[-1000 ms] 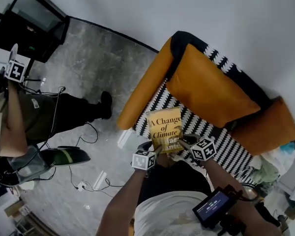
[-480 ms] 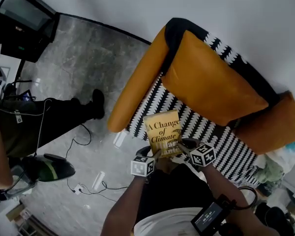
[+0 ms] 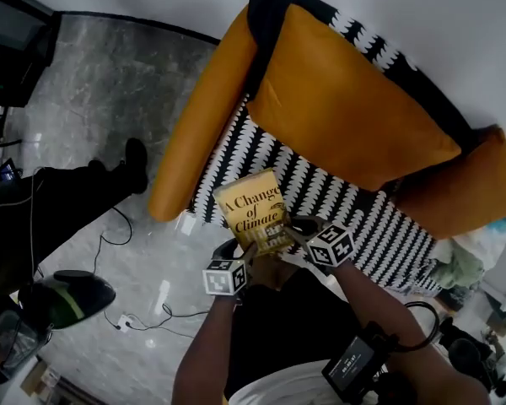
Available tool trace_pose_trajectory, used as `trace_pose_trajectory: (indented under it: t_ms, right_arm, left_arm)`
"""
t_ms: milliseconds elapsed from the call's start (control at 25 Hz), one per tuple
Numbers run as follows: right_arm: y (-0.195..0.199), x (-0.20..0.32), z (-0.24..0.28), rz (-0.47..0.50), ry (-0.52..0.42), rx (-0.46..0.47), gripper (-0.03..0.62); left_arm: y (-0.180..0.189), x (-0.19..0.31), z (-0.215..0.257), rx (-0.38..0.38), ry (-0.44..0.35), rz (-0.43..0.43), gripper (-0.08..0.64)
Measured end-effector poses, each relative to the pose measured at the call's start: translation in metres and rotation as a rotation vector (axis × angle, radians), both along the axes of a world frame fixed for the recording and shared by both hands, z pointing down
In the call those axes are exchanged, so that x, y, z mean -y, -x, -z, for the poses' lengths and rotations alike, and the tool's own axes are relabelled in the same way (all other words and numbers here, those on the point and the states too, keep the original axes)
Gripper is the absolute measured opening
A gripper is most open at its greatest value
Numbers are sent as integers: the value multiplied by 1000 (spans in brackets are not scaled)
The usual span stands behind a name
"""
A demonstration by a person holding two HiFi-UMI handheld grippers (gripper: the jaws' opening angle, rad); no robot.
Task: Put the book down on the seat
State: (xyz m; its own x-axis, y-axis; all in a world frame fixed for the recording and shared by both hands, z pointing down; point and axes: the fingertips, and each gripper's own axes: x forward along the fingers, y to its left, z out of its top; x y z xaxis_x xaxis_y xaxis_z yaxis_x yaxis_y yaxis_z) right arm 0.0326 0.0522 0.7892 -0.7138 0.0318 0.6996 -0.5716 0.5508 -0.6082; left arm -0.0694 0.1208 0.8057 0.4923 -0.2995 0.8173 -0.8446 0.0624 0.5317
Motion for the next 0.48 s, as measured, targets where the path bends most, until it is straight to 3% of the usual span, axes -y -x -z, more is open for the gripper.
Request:
trace_pose_trajectory:
  t_ms: [480]
  right_arm:
    - [6, 8, -29, -8, 19, -11, 91]
  left_arm:
    - [7, 13, -21, 19, 22, -22, 235]
